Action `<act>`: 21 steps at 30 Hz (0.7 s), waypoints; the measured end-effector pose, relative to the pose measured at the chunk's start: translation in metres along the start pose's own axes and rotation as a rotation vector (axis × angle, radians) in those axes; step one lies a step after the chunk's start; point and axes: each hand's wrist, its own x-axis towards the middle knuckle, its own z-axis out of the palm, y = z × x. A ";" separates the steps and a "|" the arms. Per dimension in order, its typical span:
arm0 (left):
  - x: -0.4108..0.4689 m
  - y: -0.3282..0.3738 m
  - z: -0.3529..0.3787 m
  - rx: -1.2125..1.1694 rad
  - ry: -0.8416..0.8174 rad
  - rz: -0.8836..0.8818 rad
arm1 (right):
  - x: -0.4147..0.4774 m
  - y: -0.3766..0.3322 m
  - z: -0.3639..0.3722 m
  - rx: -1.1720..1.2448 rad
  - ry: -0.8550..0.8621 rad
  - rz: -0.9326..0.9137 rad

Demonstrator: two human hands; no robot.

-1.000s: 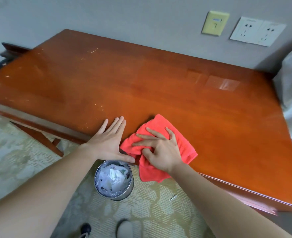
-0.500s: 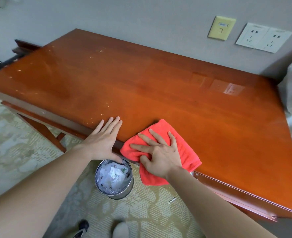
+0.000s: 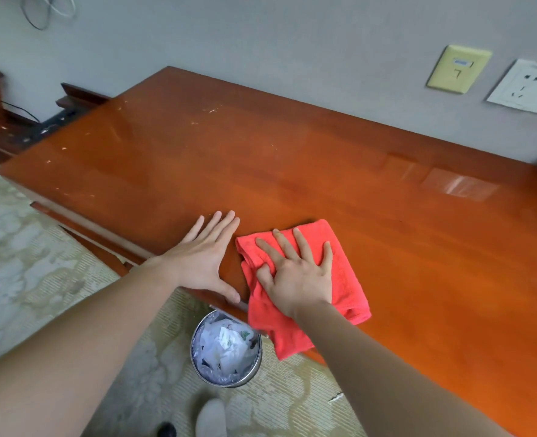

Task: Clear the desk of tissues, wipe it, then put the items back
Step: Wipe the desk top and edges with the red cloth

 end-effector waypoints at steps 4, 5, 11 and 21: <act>0.029 -0.023 -0.017 -0.015 -0.028 0.060 | 0.049 0.005 -0.005 -0.015 0.019 0.009; 0.038 -0.031 -0.022 -0.030 -0.031 0.054 | 0.060 0.006 -0.006 -0.020 0.023 0.015; 0.107 -0.071 -0.050 -0.048 -0.022 0.054 | 0.134 0.018 -0.017 -0.024 0.041 0.081; 0.239 -0.111 -0.083 0.005 0.067 0.152 | 0.250 0.047 -0.033 -0.032 0.087 0.198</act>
